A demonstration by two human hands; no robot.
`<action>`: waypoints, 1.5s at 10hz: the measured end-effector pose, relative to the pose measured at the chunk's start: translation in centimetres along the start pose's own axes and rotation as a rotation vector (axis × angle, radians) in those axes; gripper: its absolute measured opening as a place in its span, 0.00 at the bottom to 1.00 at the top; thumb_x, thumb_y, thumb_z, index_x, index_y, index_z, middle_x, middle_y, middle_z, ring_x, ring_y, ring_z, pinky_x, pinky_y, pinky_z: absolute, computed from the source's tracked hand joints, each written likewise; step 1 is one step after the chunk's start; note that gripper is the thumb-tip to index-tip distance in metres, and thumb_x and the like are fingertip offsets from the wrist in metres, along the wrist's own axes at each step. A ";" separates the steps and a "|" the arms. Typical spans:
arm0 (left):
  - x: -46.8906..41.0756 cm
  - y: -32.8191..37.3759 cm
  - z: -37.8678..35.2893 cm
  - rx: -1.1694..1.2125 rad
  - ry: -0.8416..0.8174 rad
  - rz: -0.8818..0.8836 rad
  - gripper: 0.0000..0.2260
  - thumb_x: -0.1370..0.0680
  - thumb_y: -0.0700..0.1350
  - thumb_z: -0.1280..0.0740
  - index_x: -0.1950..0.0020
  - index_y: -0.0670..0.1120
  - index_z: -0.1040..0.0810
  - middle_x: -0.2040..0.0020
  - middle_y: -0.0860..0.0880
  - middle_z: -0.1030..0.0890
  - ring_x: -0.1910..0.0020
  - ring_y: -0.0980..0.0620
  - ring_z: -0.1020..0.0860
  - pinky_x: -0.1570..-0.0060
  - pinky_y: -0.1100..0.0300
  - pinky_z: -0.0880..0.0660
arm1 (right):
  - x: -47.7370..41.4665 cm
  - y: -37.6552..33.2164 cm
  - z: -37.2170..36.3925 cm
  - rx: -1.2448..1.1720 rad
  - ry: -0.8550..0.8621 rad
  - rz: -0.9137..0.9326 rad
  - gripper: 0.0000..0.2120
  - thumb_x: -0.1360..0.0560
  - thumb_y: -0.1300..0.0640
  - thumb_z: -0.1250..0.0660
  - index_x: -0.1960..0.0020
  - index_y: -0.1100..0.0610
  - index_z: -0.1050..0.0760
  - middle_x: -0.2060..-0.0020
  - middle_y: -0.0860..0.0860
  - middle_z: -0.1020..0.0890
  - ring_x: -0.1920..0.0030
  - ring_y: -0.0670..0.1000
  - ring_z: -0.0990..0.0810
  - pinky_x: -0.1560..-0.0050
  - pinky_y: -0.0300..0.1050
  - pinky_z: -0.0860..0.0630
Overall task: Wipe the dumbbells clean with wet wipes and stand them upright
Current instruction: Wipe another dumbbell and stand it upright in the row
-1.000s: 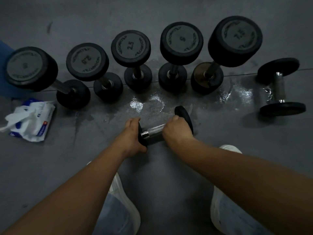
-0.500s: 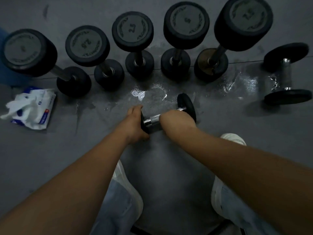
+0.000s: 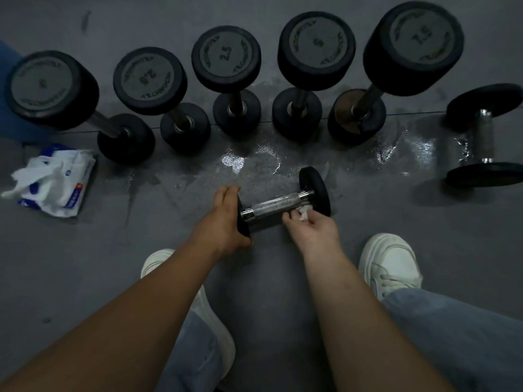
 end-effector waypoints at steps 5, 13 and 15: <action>-0.2 -0.2 0.1 -0.013 -0.013 0.015 0.54 0.40 0.43 0.18 0.22 0.48 0.47 0.22 0.49 0.48 0.32 0.44 0.30 0.37 0.52 0.27 | 2.6 0.6 0.4 0.300 -0.067 0.278 0.08 0.20 0.63 0.39 0.44 0.57 0.24 0.51 0.51 0.19 0.48 0.49 0.20 0.44 0.41 0.28; -0.7 -0.6 -0.1 -0.019 -0.028 0.012 0.55 0.41 0.46 0.18 0.22 0.49 0.47 0.23 0.51 0.49 0.32 0.44 0.29 0.39 0.48 0.25 | 3.0 -1.3 -4.6 2.394 -0.138 1.071 0.32 0.25 0.69 0.43 0.24 0.54 0.46 0.23 0.46 0.49 0.38 0.60 0.25 0.45 0.52 0.26; -0.5 -0.5 -0.2 0.012 -0.019 0.000 0.54 0.41 0.44 0.18 0.22 0.48 0.46 0.24 0.51 0.47 0.33 0.45 0.29 0.37 0.50 0.26 | 3.3 -3.2 -2.4 1.415 -0.258 0.908 0.12 0.19 0.58 0.39 0.41 0.47 0.21 0.49 0.39 0.18 0.53 0.34 0.21 0.47 0.38 0.23</action>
Point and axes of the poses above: each hand's wrist, its own x-axis away from the middle knuckle, its own z-axis out of the back of the hand, y = z × x, the point moved 8 cm from there along -x, towards the middle knuckle
